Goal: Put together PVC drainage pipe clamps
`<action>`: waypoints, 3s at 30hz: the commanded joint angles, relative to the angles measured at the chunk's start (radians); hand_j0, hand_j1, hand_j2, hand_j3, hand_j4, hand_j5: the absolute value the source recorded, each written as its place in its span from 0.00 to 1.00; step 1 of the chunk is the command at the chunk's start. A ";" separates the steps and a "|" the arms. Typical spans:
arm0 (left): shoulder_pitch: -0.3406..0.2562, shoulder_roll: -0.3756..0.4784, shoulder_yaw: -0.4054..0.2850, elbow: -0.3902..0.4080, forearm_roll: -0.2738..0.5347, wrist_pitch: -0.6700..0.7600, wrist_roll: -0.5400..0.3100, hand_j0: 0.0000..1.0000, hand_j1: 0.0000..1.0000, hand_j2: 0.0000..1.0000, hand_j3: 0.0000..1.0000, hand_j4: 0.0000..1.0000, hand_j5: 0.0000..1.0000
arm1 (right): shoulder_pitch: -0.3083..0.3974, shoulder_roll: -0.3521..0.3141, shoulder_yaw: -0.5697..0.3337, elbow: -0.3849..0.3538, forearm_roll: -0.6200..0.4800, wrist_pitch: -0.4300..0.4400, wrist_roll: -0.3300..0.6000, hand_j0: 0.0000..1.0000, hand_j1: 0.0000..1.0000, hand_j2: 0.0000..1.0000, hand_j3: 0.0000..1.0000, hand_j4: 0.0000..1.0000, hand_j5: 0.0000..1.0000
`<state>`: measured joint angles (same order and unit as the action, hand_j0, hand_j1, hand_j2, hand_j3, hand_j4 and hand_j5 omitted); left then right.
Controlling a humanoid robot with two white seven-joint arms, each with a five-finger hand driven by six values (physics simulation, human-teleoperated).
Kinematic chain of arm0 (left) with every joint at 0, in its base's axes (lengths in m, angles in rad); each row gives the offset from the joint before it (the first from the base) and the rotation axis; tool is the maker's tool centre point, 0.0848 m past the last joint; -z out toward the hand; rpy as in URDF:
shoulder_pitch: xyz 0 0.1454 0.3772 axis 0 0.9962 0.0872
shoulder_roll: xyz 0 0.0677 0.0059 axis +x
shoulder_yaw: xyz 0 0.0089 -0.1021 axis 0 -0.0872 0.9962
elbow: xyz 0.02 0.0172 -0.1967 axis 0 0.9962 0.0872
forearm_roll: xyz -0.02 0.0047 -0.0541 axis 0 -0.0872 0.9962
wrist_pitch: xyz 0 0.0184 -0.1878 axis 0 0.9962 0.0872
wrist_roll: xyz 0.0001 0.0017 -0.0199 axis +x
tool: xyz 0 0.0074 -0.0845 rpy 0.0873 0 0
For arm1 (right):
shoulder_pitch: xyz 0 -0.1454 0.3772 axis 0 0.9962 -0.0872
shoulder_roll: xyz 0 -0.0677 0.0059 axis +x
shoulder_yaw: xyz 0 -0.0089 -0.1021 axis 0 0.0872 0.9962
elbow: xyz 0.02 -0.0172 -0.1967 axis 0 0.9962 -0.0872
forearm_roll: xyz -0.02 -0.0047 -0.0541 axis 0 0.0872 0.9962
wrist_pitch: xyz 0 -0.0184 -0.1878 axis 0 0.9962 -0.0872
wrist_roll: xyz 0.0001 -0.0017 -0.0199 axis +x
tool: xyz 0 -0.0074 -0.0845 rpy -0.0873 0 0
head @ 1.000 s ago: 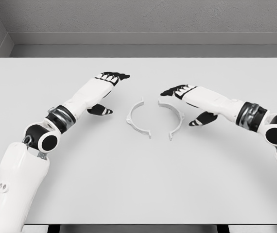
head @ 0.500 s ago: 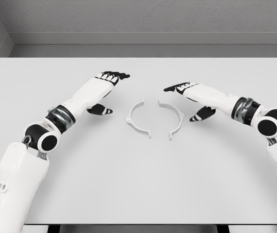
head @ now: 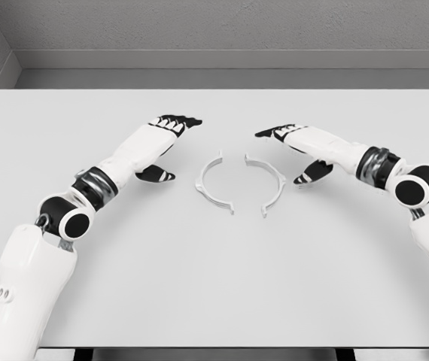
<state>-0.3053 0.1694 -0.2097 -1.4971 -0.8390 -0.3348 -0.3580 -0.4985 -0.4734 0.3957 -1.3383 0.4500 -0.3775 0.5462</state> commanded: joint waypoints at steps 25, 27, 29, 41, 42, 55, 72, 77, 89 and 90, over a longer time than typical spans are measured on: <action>0.000 -0.008 -0.010 0.005 0.003 0.002 0.001 1.00 1.00 1.00 1.00 1.00 1.00 | -0.021 0.033 -0.001 0.085 -0.002 0.002 0.001 1.00 1.00 1.00 1.00 1.00 1.00; -0.002 -0.008 -0.010 0.005 0.003 0.002 0.001 1.00 1.00 1.00 1.00 1.00 1.00 | -0.028 0.038 0.000 0.090 -0.001 0.002 0.001 1.00 1.00 1.00 1.00 1.00 1.00; 0.000 -0.010 -0.008 0.005 0.003 0.003 0.001 1.00 1.00 1.00 1.00 1.00 1.00 | -0.028 0.038 0.002 0.090 -0.001 0.002 0.001 1.00 1.00 1.00 1.00 1.00 1.00; 0.002 -0.010 -0.008 0.000 0.003 0.002 0.001 1.00 1.00 1.00 1.00 1.00 1.00 | -0.029 0.070 0.003 0.093 0.016 0.002 0.003 1.00 1.00 1.00 1.00 1.00 1.00; 0.002 -0.011 -0.008 -0.002 0.003 0.002 0.001 1.00 1.00 1.00 1.00 1.00 1.00 | -0.029 0.073 0.003 0.091 0.016 0.002 0.003 1.00 1.00 1.00 1.00 1.00 1.00; 0.003 -0.021 -0.027 0.006 0.001 0.003 0.001 1.00 1.00 1.00 1.00 1.00 1.00 | -0.028 0.073 0.003 0.082 0.016 0.000 0.006 1.00 1.00 1.00 1.00 1.00 1.00; -0.026 -0.042 -0.036 0.043 0.001 0.013 0.002 1.00 1.00 1.00 1.00 1.00 1.00 | -0.021 0.045 -0.011 0.077 0.009 -0.026 -0.002 1.00 1.00 1.00 1.00 1.00 1.00; -0.083 -0.047 -0.036 0.113 0.003 0.016 0.002 1.00 1.00 1.00 1.00 1.00 1.00 | -0.012 -0.008 -0.014 0.008 0.003 -0.026 -0.006 1.00 1.00 1.00 1.00 1.00 1.00; -0.210 -0.142 -0.045 0.279 -0.009 0.017 0.002 1.00 1.00 1.00 1.00 1.00 1.00 | 0.012 -0.097 -0.012 -0.058 0.003 -0.027 0.005 1.00 1.00 1.00 1.00 1.00 1.00; -0.224 -0.149 -0.046 0.302 -0.011 0.017 0.002 1.00 1.00 1.00 1.00 1.00 1.00 | 0.012 -0.097 -0.011 -0.058 0.001 -0.026 0.005 1.00 1.00 1.00 1.00 1.00 1.00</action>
<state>-0.5369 0.0381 -0.2552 -1.2274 -0.8498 -0.3185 -0.3564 -0.4863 -0.5558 0.3835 -1.3865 0.4572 -0.4058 0.5506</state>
